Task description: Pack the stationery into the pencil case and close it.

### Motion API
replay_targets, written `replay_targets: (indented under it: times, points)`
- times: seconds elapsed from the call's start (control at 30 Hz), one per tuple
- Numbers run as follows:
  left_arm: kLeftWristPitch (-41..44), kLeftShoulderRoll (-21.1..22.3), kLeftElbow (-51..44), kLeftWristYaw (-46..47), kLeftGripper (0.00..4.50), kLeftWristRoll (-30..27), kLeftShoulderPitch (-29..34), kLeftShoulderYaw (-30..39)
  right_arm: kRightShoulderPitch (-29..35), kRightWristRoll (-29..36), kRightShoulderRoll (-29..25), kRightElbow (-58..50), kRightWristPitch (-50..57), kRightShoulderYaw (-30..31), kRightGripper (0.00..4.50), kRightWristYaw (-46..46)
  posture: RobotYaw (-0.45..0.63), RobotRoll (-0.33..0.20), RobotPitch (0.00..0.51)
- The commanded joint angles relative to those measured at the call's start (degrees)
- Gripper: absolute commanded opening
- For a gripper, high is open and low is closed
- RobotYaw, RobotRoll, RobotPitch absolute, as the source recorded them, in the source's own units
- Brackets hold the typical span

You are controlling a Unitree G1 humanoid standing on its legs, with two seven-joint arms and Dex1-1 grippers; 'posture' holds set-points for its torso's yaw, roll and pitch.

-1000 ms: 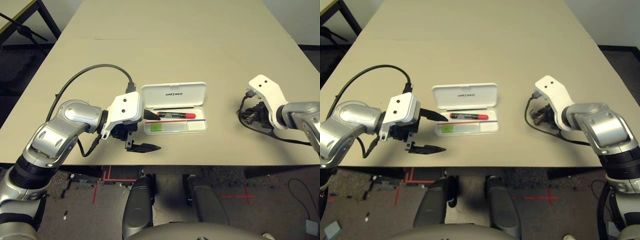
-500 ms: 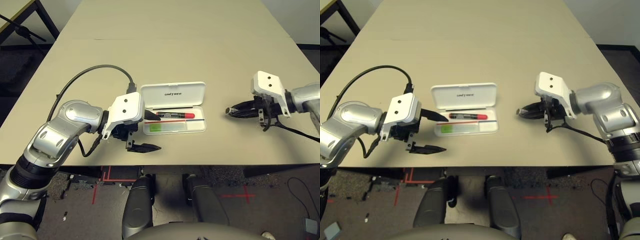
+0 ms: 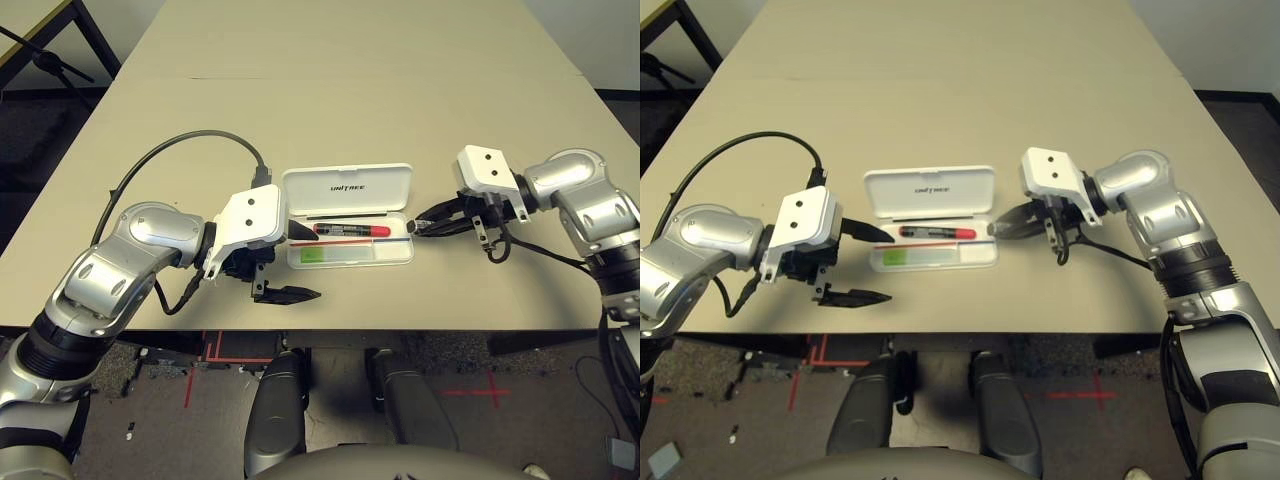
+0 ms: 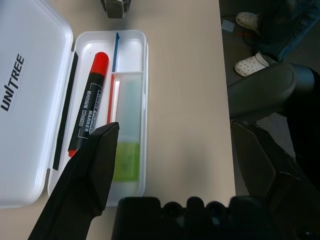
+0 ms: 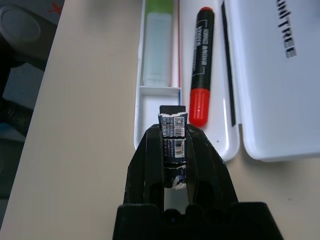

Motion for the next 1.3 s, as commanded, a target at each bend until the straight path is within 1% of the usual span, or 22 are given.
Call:
replay_targets:
  times: [0.03,0.13,0.47,0.83,1.0,1.2,1.23,1.3]
  points:
    - [0.5,0.8,-1.6,0.4,4.5,0.2,0.8,0.0,0.0,-0.7,1.8,1.2,-0.5,1.0,0.33,0.3,0.09,0.0,0.169]
    - [0.7,0.9,-1.7,0.5,4.5,0.1,0.8,0.0,0.0,-2.2,3.0,2.9,-2.4,1.7,0.33,-0.2,0.1,0.0,0.171]
    - [1.4,0.5,-2.3,1.3,4.5,-0.1,1.1,0.1,0.2,-4.1,6.0,5.0,-4.4,2.3,0.33,-0.1,0.11,0.0,0.179]
    - [1.4,0.2,-2.3,1.8,4.5,-0.2,1.4,0.1,0.5,-4.6,6.5,4.7,-5.8,3.0,0.33,0.7,0.11,0.0,0.181]
    - [1.4,0.2,-2.3,1.9,4.5,-0.2,1.5,0.2,0.6,-4.0,6.8,4.4,-6.9,2.1,2.06,-0.4,0.11,0.0,0.182]
    - [1.2,0.2,-2.0,2.0,4.5,-0.2,1.7,0.2,0.0,-0.7,5.1,2.2,-3.1,-0.5,4.29,0.5,0.1,0.0,0.183]
    - [1.2,0.2,-2.0,2.0,4.5,-0.2,1.7,0.2,-0.1,-0.1,4.7,1.7,-2.0,-1.0,4.45,0.6,0.1,0.0,0.183]
    - [1.1,0.1,-1.9,2.1,4.5,-0.2,1.8,0.2,0.0,1.3,3.6,0.4,0.8,-2.1,4.45,0.7,0.1,0.0,0.184]
